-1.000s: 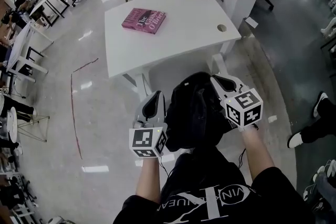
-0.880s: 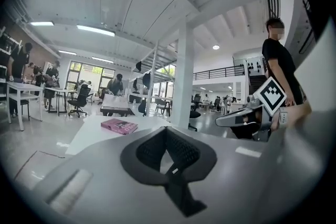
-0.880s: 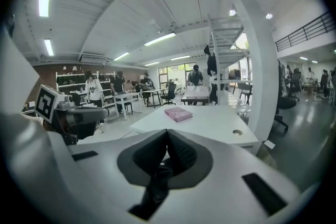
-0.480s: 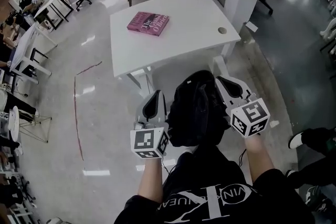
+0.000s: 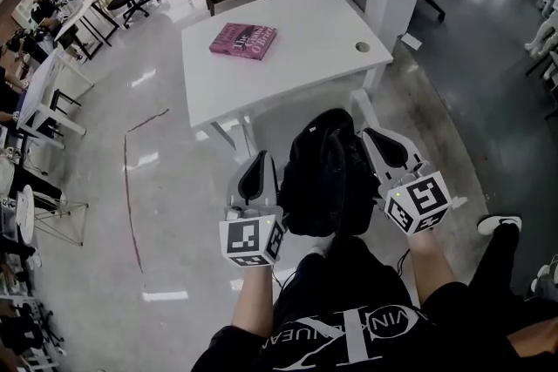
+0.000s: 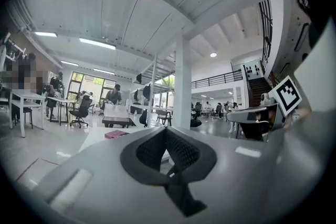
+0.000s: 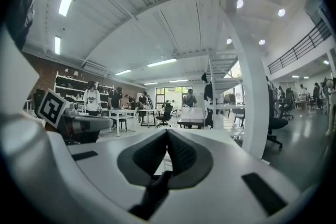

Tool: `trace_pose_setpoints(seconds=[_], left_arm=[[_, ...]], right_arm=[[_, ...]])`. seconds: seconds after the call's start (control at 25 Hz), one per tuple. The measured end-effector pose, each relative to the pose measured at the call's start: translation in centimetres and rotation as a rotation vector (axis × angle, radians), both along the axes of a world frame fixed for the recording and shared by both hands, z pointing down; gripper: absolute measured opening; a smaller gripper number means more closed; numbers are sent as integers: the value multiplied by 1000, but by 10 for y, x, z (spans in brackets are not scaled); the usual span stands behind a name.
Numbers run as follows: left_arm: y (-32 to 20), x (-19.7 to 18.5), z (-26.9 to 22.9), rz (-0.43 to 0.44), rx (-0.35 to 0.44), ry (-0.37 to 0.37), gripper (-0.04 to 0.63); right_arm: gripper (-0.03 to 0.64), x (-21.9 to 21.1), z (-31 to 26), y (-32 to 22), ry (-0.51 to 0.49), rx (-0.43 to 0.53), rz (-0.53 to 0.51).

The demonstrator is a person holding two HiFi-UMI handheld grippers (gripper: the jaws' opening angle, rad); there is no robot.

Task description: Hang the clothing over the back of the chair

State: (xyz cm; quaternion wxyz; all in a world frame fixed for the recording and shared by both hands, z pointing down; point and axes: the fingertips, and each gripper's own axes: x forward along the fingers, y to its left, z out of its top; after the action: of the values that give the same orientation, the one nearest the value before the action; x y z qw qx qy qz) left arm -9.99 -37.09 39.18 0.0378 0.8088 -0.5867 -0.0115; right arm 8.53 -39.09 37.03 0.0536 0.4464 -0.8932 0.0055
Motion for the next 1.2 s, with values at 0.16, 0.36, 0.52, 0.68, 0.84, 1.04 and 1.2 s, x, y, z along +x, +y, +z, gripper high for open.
trace_pose_setpoints(seconds=[0.16,0.36,0.52,0.68,0.84,1.04,1.2], left_arm=[[8,-2,-3,-16,21,-6,11],[14,-5,-11,-29,39,-10,11],[20,-6,-15,-43,55,-16,11],[27,-5,-16,-69,56,-17,11],[39,-2,-20,-95,59,-16,11],[58,1,-20,-130,57,-19,11],[76,8,-23,-149,61,-29,11]], right_arm=[[12,1,0,11,-10,20,4],[12,2,-4,19,-24,33,-3],[12,4,-4,22,-31,39,-8],[12,8,-5,24,-37,43,-22],[12,12,-9,33,-35,46,-43],[12,21,-9,47,-53,48,-55],[12,26,-10,62,-60,48,-76]])
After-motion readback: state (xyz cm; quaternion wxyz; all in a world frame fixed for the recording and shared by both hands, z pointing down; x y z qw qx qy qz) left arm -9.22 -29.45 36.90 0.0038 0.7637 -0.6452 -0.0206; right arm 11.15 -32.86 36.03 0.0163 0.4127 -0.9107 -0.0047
